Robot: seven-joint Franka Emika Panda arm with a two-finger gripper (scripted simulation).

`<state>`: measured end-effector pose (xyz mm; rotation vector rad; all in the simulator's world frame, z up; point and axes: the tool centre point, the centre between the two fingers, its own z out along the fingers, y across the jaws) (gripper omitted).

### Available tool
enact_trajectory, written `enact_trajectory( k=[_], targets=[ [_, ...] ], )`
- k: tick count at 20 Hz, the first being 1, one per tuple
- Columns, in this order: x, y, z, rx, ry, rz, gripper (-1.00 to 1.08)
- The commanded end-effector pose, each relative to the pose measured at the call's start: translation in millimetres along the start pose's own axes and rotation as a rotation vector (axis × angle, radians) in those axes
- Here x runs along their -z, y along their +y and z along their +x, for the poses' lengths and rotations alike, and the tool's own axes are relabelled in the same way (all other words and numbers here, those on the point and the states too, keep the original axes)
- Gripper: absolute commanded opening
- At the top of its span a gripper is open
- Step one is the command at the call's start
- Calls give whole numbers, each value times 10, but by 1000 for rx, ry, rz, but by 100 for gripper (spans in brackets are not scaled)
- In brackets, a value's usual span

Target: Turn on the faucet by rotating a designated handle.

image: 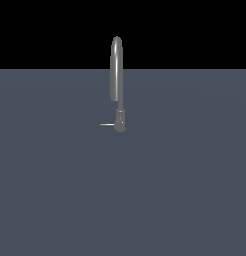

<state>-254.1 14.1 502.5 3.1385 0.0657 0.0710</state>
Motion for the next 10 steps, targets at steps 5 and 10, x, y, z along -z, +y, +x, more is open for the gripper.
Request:
enact_trajectory(
  k=[5, 10],
  targets=[
    [13, 12, 2, -5, 6, -17, -100],
    [68, 61, 12, -23, 32, -85, -100]
  ],
)
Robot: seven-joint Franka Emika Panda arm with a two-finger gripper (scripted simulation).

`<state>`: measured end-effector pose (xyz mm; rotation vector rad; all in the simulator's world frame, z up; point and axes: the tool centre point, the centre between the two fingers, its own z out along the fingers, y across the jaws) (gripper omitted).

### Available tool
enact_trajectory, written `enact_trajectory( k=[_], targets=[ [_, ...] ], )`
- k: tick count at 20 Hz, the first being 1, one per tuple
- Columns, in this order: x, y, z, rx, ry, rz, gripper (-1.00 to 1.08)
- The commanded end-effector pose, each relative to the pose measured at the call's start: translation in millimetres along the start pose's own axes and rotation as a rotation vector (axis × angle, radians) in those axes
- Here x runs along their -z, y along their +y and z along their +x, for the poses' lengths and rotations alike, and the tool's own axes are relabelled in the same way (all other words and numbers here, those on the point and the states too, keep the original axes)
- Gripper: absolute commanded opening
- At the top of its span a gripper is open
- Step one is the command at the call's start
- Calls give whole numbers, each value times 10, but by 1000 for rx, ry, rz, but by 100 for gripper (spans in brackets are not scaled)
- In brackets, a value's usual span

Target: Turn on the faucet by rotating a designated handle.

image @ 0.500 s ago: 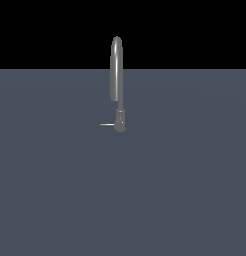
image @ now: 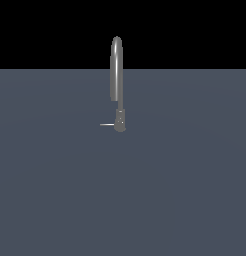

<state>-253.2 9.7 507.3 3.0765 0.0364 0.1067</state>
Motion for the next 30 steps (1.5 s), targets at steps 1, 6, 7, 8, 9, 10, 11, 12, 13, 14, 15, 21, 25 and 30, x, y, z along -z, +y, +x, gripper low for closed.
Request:
enact_trajectory(
  k=[1, 6, 7, 8, 9, 10, 11, 12, 13, 14, 15, 21, 25, 30],
  targets=[
    [35, 31, 7, -11, 16, -43, -100],
    [153, 119, 30, -46, 66, -176, -100],
    [185, 138, 35, -54, 78, -209, -100],
    [221, 157, 41, -63, 91, -244, -100],
    [260, 176, 47, -72, 105, -281, -100],
    [302, 195, 54, -81, 120, -321, -100],
    [347, 212, 61, -90, 135, -362, -100],
    [395, 227, 68, -100, 151, -405, -100],
    [445, 240, 75, -109, 167, -448, -100],
    [495, 250, 82, -117, 182, -490, -100],
    [546, 257, 90, -125, 198, -533, -100],
    [863, 242, 142, -164, 289, -792, -100],
    [1070, 171, 189, -178, 347, -966, -100],
    [1300, 11, 273, -178, 413, -1182, -100]
  ],
)
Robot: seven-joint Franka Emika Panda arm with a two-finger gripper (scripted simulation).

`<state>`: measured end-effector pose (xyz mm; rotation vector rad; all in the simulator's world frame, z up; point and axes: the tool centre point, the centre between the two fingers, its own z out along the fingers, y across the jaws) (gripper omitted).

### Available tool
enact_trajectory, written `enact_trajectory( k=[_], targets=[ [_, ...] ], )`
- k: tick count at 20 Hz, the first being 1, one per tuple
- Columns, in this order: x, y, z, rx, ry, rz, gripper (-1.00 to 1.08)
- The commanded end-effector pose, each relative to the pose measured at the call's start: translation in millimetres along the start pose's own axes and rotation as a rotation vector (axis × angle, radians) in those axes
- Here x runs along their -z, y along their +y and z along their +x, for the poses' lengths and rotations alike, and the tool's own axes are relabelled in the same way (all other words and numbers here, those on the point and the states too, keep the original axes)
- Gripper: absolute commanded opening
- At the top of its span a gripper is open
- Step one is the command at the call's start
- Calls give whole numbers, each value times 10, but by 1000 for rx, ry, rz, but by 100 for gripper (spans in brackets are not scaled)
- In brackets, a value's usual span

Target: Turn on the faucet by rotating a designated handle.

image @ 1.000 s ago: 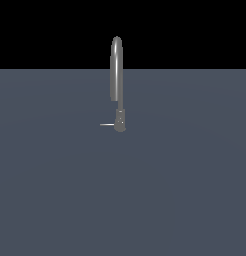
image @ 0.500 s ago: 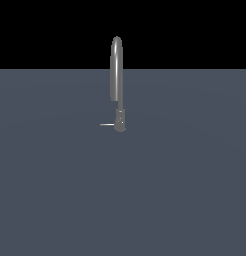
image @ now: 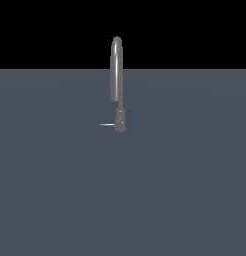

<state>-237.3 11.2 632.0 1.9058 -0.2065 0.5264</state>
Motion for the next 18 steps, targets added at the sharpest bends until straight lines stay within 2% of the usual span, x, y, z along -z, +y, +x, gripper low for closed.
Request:
enact_trajectory(
  k=[1, 10, 18],
  targets=[
    [118, 32, 93, 2, 45, -106, -100],
    [575, -76, 452, 57, 210, -463, -100],
    [927, -491, 789, 171, 365, -749, -100]
  ],
)
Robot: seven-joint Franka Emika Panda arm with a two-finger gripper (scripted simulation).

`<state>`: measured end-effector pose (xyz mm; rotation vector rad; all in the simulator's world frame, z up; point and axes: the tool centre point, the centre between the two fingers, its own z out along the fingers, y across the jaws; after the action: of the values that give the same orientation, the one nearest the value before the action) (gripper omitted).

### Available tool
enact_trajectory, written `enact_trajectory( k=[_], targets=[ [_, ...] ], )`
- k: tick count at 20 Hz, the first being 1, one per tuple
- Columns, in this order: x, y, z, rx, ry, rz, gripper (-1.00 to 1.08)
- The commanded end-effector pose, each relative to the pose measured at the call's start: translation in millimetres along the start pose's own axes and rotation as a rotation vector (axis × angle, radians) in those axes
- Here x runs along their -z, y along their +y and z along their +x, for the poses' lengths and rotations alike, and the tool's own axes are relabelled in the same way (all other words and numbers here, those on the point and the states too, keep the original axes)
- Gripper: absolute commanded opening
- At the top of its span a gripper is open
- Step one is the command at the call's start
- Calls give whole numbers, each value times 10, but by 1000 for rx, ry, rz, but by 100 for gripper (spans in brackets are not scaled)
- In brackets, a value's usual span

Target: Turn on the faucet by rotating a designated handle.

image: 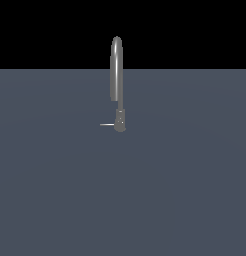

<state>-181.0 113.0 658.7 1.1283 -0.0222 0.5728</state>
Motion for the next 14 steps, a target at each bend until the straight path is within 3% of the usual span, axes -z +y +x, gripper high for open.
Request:
enact_trajectory(
  k=[1, 8, 14],
  targets=[
    [136, -71, 166, 39, 59, -83, -100],
    [526, -464, 604, 173, 232, -280, -100],
    [797, -928, 874, 292, 367, -394, -100]
  ],
)
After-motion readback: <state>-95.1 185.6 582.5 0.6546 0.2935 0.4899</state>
